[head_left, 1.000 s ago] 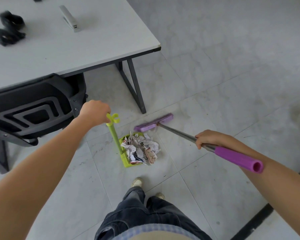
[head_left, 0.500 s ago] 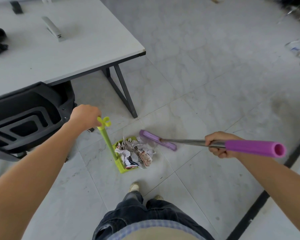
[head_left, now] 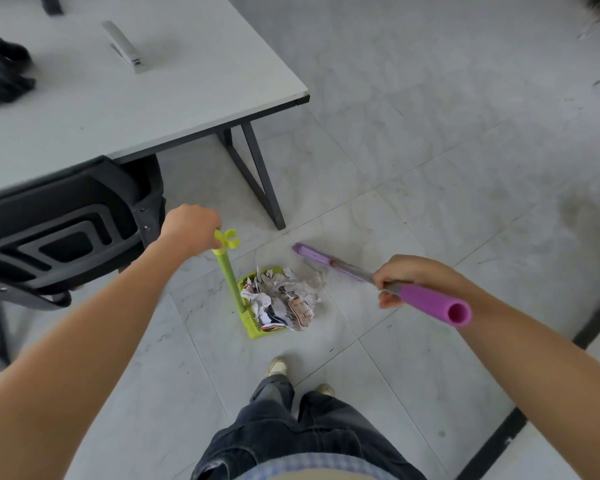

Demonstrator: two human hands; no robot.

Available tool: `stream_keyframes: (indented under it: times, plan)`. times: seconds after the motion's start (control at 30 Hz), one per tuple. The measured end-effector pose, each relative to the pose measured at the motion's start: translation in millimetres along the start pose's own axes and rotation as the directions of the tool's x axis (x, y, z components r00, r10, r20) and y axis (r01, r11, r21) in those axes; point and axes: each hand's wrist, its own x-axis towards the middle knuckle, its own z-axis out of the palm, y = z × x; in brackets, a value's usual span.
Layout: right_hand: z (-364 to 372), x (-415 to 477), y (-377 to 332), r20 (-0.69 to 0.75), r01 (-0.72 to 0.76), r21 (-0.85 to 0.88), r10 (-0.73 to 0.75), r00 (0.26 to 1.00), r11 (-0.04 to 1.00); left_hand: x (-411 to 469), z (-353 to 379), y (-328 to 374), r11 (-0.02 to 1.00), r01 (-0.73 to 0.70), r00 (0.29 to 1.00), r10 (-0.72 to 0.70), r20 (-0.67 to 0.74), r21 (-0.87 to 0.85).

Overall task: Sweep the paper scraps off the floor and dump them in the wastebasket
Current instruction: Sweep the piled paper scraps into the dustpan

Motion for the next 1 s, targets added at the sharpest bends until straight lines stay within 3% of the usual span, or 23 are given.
stream_keyframes:
  times: [0.07,0.13,0.2,0.27,0.33,0.43,0.5,0.53,0.67,0.77,0.9,1.0]
  plan:
    - [5,3,-11,-0.061,0.042,0.060,-0.038,0.997,0.997,0,0,0,1.000,-0.009,1.000,0.009,0.000,0.002]
    - [2,5,-19,-0.057,0.063,0.365,-0.045,0.997,0.929,0,0,0,1.000,-0.018,1.000,0.018,-0.002,0.020]
    - [1,6,-22,-0.094,0.113,0.670,-0.067,0.993,0.734,-1,-1,1,0.999,-0.022,1.000,0.022,-0.001,0.030]
    - [6,6,-26,-0.192,0.206,0.786,-0.086,0.978,0.583,-2,-2,1,0.999,-0.026,1.000,0.026,0.000,0.032]
    - [15,6,-30,-0.286,0.326,0.732,-0.165,0.944,0.598,-3,-2,0,0.999,-0.030,1.000,0.030,0.006,0.031]
    - [19,11,-33,-0.427,0.433,0.310,-0.283,0.859,0.846,-6,-2,-1,0.999,-0.035,0.999,0.034,0.018,0.032]
    - [17,14,-37,-0.531,0.442,0.074,-0.340,0.776,0.894,-6,-3,-1,0.999,-0.043,0.999,0.043,0.014,0.028]
    - [17,14,-40,-0.548,0.452,0.040,-0.359,0.755,0.891,-6,-3,0,0.999,-0.047,0.999,0.047,0.011,0.025]
    - [33,12,-43,-0.595,0.501,-0.012,-0.409,0.692,0.865,-6,-3,-1,0.999,-0.045,0.999,0.045,0.011,0.019]
    - [51,10,-48,-0.670,0.498,0.022,-0.357,0.651,0.867,-5,-1,0,0.999,-0.042,0.999,0.042,0.006,0.029]
    - [66,-7,-75,-0.708,0.509,0.061,-0.322,0.628,0.859,-5,-4,3,0.998,-0.046,0.999,0.045,0.009,0.038]
    - [76,-19,-94,-0.701,0.538,0.160,-0.289,0.652,0.828,-6,-7,5,0.998,-0.034,0.999,0.034,0.003,0.044]
